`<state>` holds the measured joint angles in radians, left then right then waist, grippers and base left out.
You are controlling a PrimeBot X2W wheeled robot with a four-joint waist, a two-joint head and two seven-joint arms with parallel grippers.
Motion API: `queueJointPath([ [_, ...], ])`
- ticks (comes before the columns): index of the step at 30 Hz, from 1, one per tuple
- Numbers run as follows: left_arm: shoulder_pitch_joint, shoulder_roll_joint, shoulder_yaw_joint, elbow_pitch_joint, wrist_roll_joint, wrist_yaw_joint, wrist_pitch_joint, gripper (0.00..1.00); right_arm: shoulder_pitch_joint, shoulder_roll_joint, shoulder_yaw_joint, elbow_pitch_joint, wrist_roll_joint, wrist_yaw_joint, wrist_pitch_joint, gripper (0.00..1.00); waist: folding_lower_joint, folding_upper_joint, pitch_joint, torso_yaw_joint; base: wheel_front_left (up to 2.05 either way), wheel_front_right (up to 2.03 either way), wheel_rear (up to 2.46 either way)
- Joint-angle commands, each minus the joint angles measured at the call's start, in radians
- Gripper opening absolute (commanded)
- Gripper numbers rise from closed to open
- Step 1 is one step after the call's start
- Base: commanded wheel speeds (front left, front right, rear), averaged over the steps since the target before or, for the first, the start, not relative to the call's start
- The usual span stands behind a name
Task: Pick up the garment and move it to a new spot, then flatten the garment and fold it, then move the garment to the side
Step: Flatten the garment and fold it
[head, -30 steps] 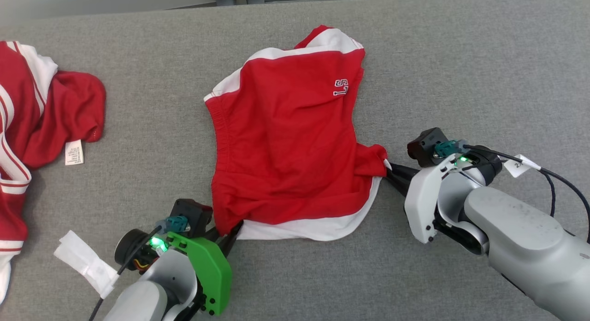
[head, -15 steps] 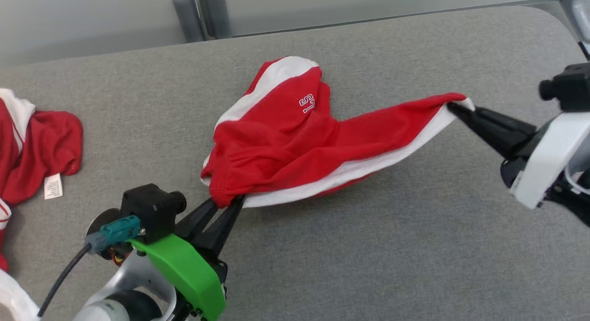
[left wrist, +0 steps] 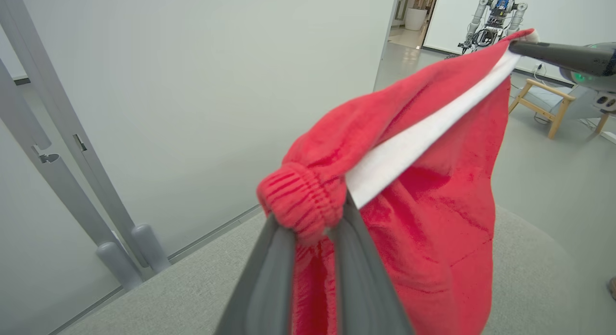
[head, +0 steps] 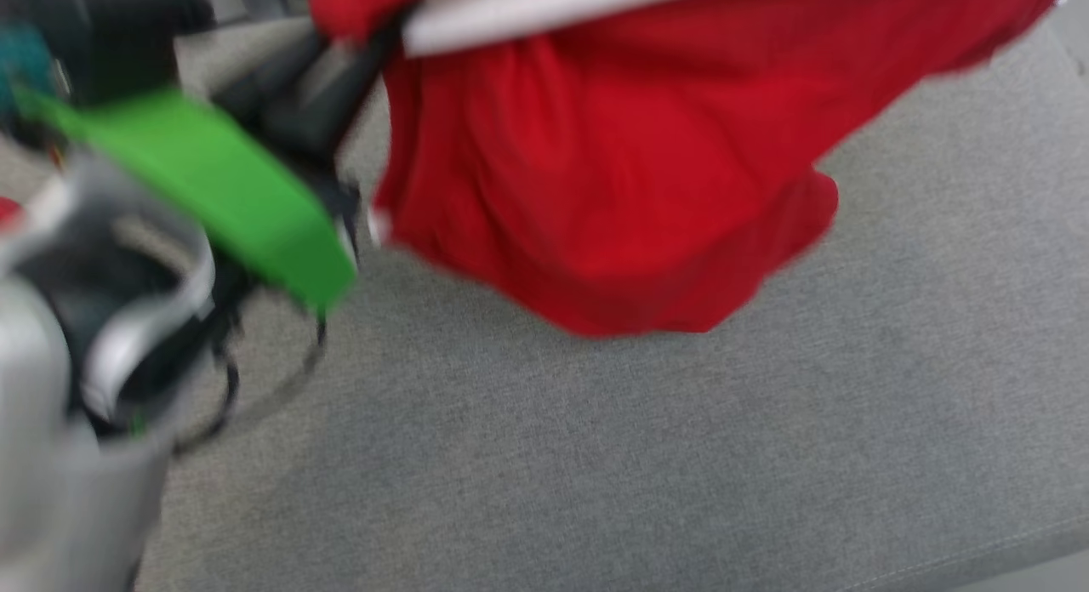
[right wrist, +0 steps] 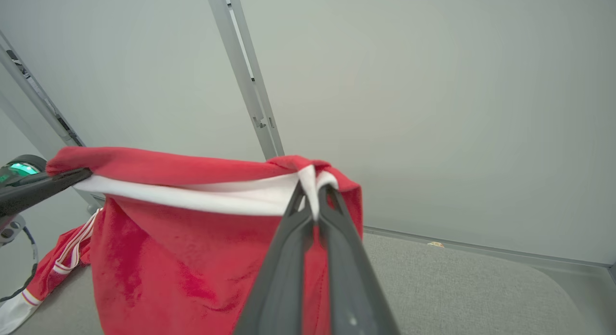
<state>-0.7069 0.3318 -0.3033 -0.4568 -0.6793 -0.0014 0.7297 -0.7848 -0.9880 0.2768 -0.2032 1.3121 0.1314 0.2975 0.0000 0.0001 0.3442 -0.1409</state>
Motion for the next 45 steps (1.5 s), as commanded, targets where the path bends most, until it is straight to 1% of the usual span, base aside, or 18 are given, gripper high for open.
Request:
queueJointPath([
  [1, -0.125, -0.021, 0.01, 0.079, 0.019, -0.002, 0.0, 0.0, -0.099, 0.051, -0.003, 0.057, -0.029, -0.001, 0.017, 0.0, 0.0, -0.0001, 0.175, 0.004, 0.0, 0.0, 0.0],
  [2, -0.199, -0.031, 0.002, 0.139, 0.033, -0.013, -0.002, 0.0, -0.161, 0.089, 0.005, 0.101, -0.047, -0.001, 0.03, 0.0, 0.0, -0.0001, 0.196, 0.006, 0.0, 0.0, 0.0],
  [5, -0.46, -0.084, -0.001, 0.373, 0.105, -0.029, -0.077, 0.0, -0.406, 0.248, 0.015, 0.287, -0.149, -0.001, 0.042, 0.0, 0.0, -0.0001, 0.268, 0.014, 0.0, 0.0, 0.0],
  [7, -0.595, -0.129, 0.006, 0.537, 0.146, -0.023, -0.17, 0.0, -0.55, 0.361, 0.01, 0.431, -0.234, -0.001, 0.007, 0.0, 0.0, -0.0001, 0.287, 0.019, 0.0, 0.0, 0.0],
  [9, -0.707, -0.159, 0.006, 0.676, 0.188, -0.04, -0.288, 0.0, -0.669, 0.457, -0.009, 0.572, -0.317, -0.001, -0.053, 0.0, 0.0, -0.0001, 0.288, 0.022, 0.0, 0.0, 0.0],
  [12, -0.827, -0.181, 0.008, 0.848, 0.242, -0.05, -0.44, 0.0, -0.792, 0.564, -0.029, 0.736, -0.393, -0.001, -0.117, 0.0, 0.0, -0.0001, 0.292, 0.021, 0.0, 0.0, 0.0],
  [14, -0.859, -0.193, 0.0, 0.962, 0.246, -0.066, -0.52, 0.0, -0.808, 0.636, -0.019, 0.818, -0.412, -0.001, -0.146, 0.0, 0.0, -0.0001, 0.301, 0.016, 0.0, 0.0, 0.0],
  [16, -0.84, -0.182, -0.017, 1.051, 0.264, -0.082, -0.581, 0.0, -0.755, 0.674, 0.01, 0.859, -0.42, -0.001, -0.165, 0.0, 0.0, -0.0001, 0.29, 0.012, 0.0, 0.0, 0.0],
  [18, -0.792, -0.174, -0.031, 1.13, 0.259, -0.1, -0.641, 0.0, -0.685, 0.691, 0.044, 0.882, -0.403, -0.001, -0.182, 0.0, 0.0, -0.0001, 0.258, 0.009, 0.0, 0.0, 0.0],
  [22, -0.643, -0.171, -0.082, 1.254, 0.221, -0.122, -0.677, 0.0, -0.506, 0.679, 0.129, 0.883, -0.352, -0.001, -0.166, 0.0, 0.0, -0.0001, 0.217, 0.013, 0.0, 0.0, 0.0],
  [25, -0.506, -0.17, -0.121, 1.29, 0.179, -0.127, -0.707, 0.0, -0.363, 0.652, 0.176, 0.853, -0.297, -0.001, -0.178, 0.0, 0.0, -0.0001, 0.175, 0.016, 0.0, 0.0, 0.0],
  [28, -0.362, -0.156, -0.195, 1.229, 0.104, -0.129, -0.715, 0.0, -0.234, 0.598, 0.191, 0.786, -0.219, -0.001, -0.188, 0.0, 0.0, -0.0001, 0.131, 0.015, 0.0, 0.0, 0.0],
  [31, -0.2, -0.118, -0.254, 1.127, 0.03, -0.127, -0.706, 0.0, -0.09, 0.532, 0.192, 0.697, -0.153, -0.001, -0.198, 0.0, 0.0, -0.0001, 0.088, 0.02, 0.0, 0.0, 0.0],
  [32, -0.14, -0.092, -0.265, 1.084, 0.013, -0.126, -0.712, 0.0, -0.028, 0.507, 0.19, 0.657, -0.125, -0.001, -0.202, 0.0, 0.0, -0.0001, 0.064, 0.021, 0.0, 0.0, 0.0],
  [35, 0.076, -0.045, -0.277, 0.978, -0.027, -0.117, -0.722, 0.0, 0.176, 0.422, 0.179, 0.566, -0.063, -0.002, -0.221, 0.0, 0.0, -0.0001, -0.045, 0.029, 0.0, 0.0, 0.0],
  [37, 0.241, -0.017, -0.269, 0.885, -0.062, -0.079, -0.721, 0.0, 0.327, 0.368, 0.163, 0.504, -0.026, -0.003, -0.234, 0.0, 0.0, -0.0001, -0.109, 0.029, 0.0, 0.0, 0.0],
  [40, 0.507, 0.021, -0.266, 0.721, -0.109, 0.011, -0.721, 0.0, 0.579, 0.311, 0.117, 0.431, 0.032, -0.008, -0.277, 0.0, 0.0, -0.0001, -0.183, 0.037, 0.0, 0.0, 0.0],
  [45, 0.834, 0.035, -0.24, 0.449, -0.16, 0.168, -0.757, 0.0, 0.914, 0.255, 0.043, 0.262, 0.083, -0.009, -0.355, 0.0, 0.0, -0.0001, -0.212, 0.046, 0.0, 0.0, 0.0],
])
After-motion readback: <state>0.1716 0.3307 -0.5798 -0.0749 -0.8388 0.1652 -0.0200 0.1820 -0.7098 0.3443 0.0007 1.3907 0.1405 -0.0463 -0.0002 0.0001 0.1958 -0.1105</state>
